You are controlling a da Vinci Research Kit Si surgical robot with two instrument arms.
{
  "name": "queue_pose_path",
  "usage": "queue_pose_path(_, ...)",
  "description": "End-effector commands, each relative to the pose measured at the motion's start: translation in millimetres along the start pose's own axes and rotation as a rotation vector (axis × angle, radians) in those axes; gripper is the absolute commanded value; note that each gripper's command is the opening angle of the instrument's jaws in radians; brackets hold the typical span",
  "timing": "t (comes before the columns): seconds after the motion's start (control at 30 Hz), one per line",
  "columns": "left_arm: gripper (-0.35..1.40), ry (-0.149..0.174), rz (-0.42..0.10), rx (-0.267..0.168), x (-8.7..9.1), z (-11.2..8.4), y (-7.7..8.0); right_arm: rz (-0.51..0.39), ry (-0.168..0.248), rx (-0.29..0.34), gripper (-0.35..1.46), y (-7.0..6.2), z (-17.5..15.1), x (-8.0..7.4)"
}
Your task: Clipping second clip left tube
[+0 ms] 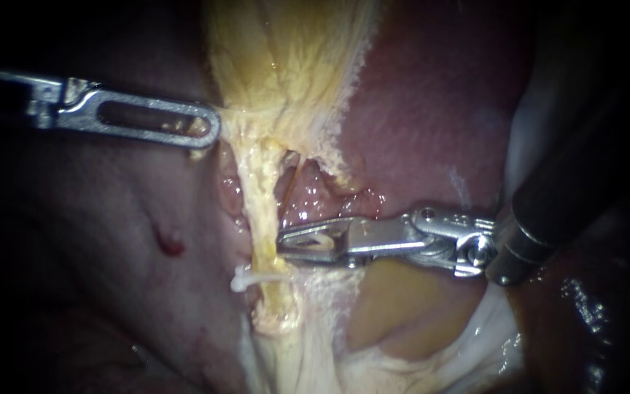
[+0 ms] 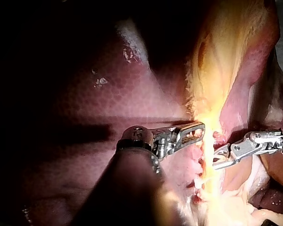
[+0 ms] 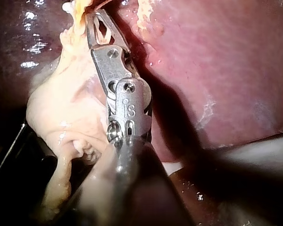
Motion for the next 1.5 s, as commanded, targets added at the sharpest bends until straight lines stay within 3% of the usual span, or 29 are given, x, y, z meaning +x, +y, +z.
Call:
queue_pose_path(0.03,-0.35,0.000,0.000,0.000,0.0,0.0,0.0,0.000,0.000,0.000,-0.11,0.0,0.0,0.0)
queue_pose_path(0.3,-0.35,0.000,0.000,0.000,0.0,0.0,0.0,0.000,0.000,0.000,-0.08,-0.1,0.1,0.1)
queue_pose_path(0.47,-0.35,0.000,0.000,0.000,0.0,0.0,0.0,0.000,0.000,-0.001,0.34,0.0,0.2,0.1)
queue_pose_path(0.57,-0.35,0.000,0.000,0.000,0.0,0.0,0.0,0.000,0.010,-0.002,0.47,0.1,0.6,0.2)
queue_pose_path(0.7,-0.35,0.000,0.000,0.000,0.0,0.0,0.0,-0.002,0.042,0.001,0.50,-0.1,0.9,0.3)
queue_pose_path(1.27,-0.35,0.000,0.000,0.001,0.0,0.0,0.0,0.000,0.038,0.023,0.50,-0.9,-3.8,-0.2)
queue_pose_path(1.5,-0.35,0.000,0.000,0.001,0.0,-0.1,0.0,-0.003,0.037,0.032,0.50,-1.8,-5.1,0.5)
